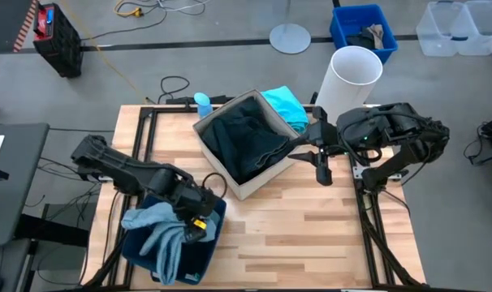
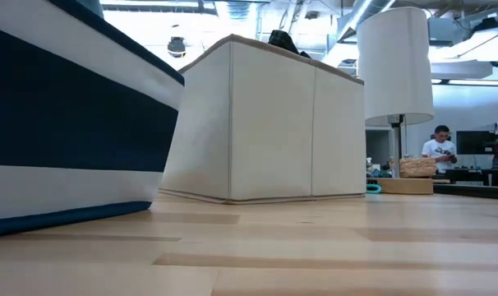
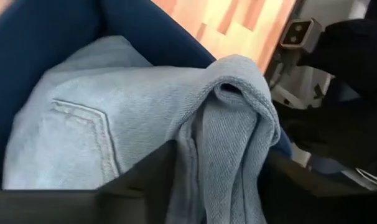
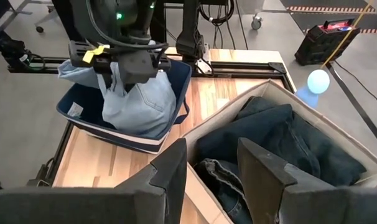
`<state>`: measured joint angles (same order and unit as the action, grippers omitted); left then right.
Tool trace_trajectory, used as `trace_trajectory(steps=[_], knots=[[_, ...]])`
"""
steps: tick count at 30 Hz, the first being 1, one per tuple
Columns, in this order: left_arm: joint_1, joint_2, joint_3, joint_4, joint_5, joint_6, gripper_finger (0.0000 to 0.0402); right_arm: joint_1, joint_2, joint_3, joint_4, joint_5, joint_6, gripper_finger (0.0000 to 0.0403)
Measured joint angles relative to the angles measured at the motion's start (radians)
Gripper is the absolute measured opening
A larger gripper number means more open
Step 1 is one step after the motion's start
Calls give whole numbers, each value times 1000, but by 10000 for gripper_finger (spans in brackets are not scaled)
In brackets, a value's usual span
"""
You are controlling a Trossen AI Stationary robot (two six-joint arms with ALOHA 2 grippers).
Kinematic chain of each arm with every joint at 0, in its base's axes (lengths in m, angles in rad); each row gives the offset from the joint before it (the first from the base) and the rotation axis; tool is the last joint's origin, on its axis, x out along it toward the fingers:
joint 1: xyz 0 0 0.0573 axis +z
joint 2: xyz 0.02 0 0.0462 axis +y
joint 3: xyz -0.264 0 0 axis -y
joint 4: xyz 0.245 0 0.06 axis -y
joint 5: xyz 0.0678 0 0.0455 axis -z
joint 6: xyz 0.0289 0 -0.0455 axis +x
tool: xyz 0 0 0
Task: Sort clothes
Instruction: Put the blue pants into the blue white laundry organizer, then put the light blue shorts into the blue-white laundry organizer
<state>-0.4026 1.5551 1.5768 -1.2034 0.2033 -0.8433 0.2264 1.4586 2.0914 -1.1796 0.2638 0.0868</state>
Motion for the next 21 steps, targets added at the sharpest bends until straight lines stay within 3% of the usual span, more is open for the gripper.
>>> trace_trajectory(steps=[5,11,21], knots=[[0,-14,0,-1,91,-15,250,0,0,0,-4,0,-9,155],[-2,-59,59,-14,125,-44,262,0,0,0,-4,0,-17,155],[-2,-113,254,-159,-119,-48,263,0,0,0,-3,0,-10,155]])
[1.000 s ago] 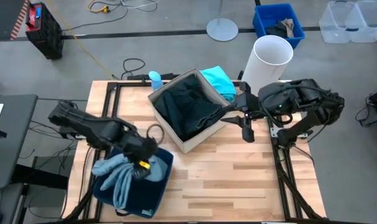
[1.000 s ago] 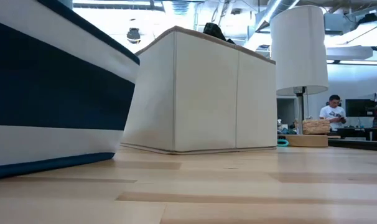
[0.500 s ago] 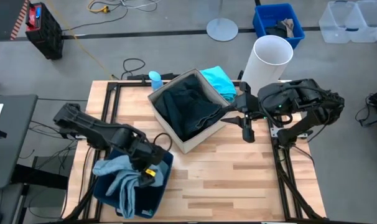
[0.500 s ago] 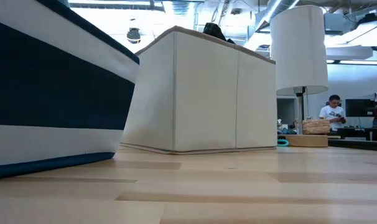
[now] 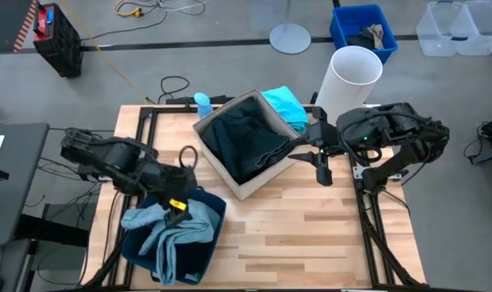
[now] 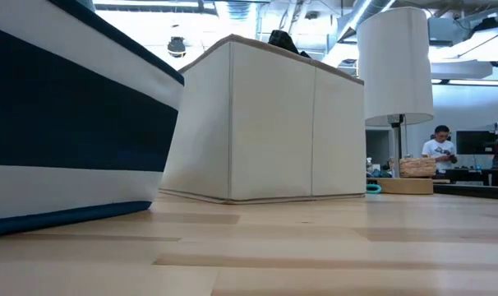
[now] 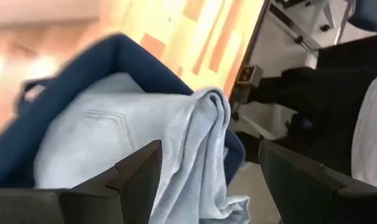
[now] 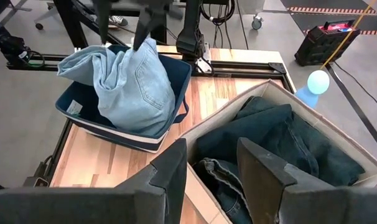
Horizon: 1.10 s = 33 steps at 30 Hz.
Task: Sort clothes
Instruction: Put the light blue shorts into the blue-white laundry organizer
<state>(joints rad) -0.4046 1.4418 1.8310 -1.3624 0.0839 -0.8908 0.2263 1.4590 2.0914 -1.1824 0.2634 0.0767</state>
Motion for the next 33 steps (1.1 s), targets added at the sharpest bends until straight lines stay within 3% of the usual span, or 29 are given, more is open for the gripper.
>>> trace_trajectory(steps=[2,7,13,16,18,21,25,33], knots=[[0,0,42,-41,-62,13,263,0,0,0,0,0,1,155],[2,0,117,-25,-331,62,263,0,0,0,3,0,1,155],[27,1,140,-6,-526,78,263,0,0,0,12,0,1,155],[56,5,136,96,-666,129,263,0,0,0,18,0,1,155],[95,13,132,204,-706,204,263,0,-1,0,27,0,1,155],[182,38,132,384,-680,290,263,0,-12,-1,56,0,1,155],[322,87,132,577,-563,350,263,0,-50,-1,98,0,13,153],[587,232,191,682,-292,375,263,11,-116,-1,69,1,81,130]])
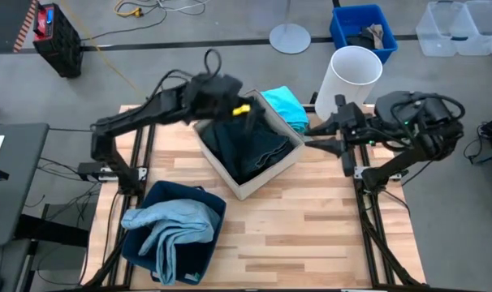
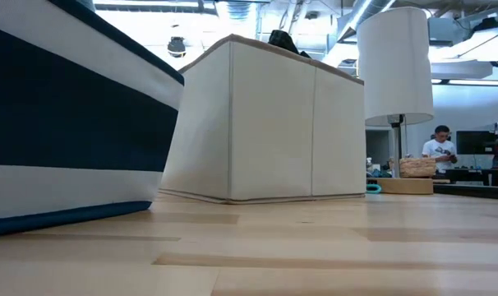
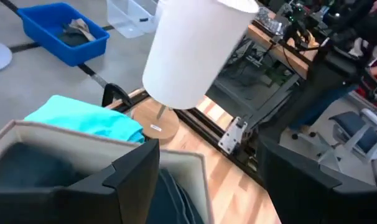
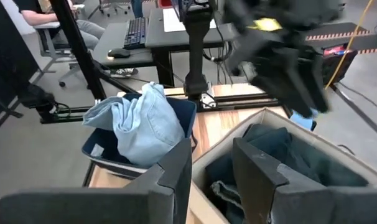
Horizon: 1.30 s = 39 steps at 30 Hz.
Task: Sort clothes
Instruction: Put the light blue shorts into the blue-white laundry organizer
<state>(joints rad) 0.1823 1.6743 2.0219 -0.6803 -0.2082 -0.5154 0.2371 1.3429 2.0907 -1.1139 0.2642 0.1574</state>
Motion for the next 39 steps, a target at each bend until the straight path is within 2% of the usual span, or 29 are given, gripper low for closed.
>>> trace_trajectory(steps=[4,10,14,21,28,33,39], knots=[[98,69,55,8,93,1,263,7,-4,0,-47,0,25,121],[197,141,112,6,134,-6,263,8,5,0,-95,2,53,118],[256,170,116,30,156,-27,263,4,5,0,-91,2,43,118],[351,264,116,146,310,-85,263,-42,5,0,-91,4,20,118],[408,334,116,175,383,-99,263,-75,5,0,-84,3,19,118],[421,306,115,255,389,-80,263,-140,30,1,-18,4,26,118],[429,172,116,263,354,28,263,-251,120,1,89,3,20,118]])
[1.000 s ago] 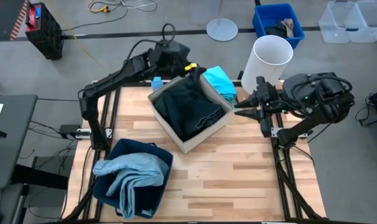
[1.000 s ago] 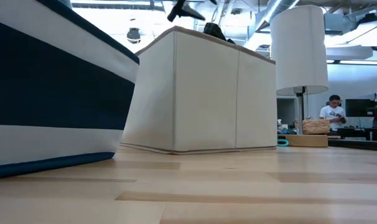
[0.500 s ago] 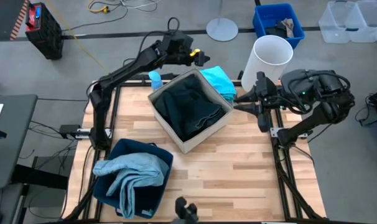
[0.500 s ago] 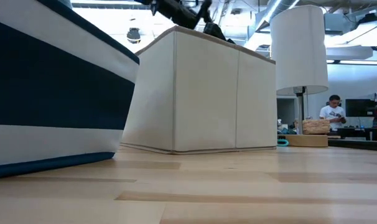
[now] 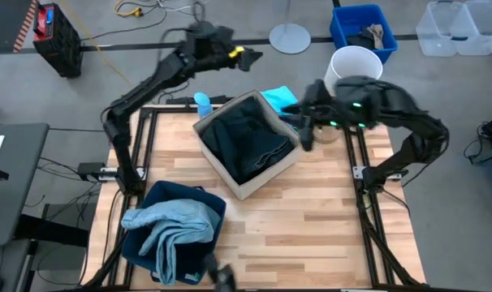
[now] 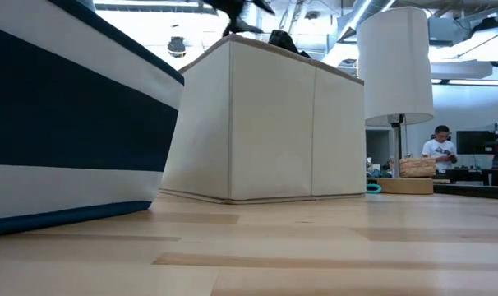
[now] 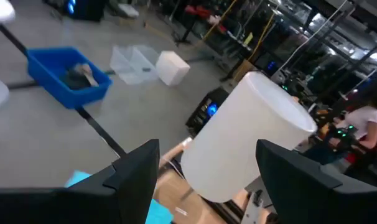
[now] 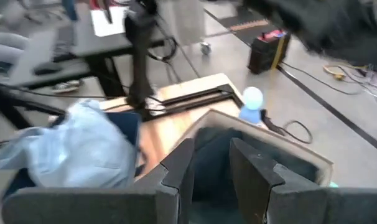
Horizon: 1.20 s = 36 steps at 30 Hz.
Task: Sort clothes
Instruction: Put the light blue shorts into the blue-white laundry organizer
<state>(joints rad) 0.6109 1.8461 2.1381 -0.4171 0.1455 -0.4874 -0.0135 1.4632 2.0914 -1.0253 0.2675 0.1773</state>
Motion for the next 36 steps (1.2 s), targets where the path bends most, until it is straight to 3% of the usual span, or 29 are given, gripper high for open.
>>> trace_trajectory(steps=[5,9,12,15,20,26,32,36], knots=[[-16,-152,0,-62,-80,86,263,-79,99,0,87,-1,-98,118],[-38,-262,0,-167,-126,130,263,-147,181,0,292,-4,-176,118],[-57,-330,0,-241,-138,168,263,-223,248,0,443,12,-111,118],[-68,-391,0,-295,-136,169,263,-319,310,0,498,76,58,118],[-92,-478,0,-403,-136,211,263,-452,424,0,474,85,134,118],[-100,-525,0,-482,-133,216,263,-498,558,-1,445,91,197,118],[-101,-558,0,-500,-133,209,263,-509,607,-1,426,209,310,105],[-101,-557,0,-512,-152,203,263,-527,605,0,385,266,404,71]])
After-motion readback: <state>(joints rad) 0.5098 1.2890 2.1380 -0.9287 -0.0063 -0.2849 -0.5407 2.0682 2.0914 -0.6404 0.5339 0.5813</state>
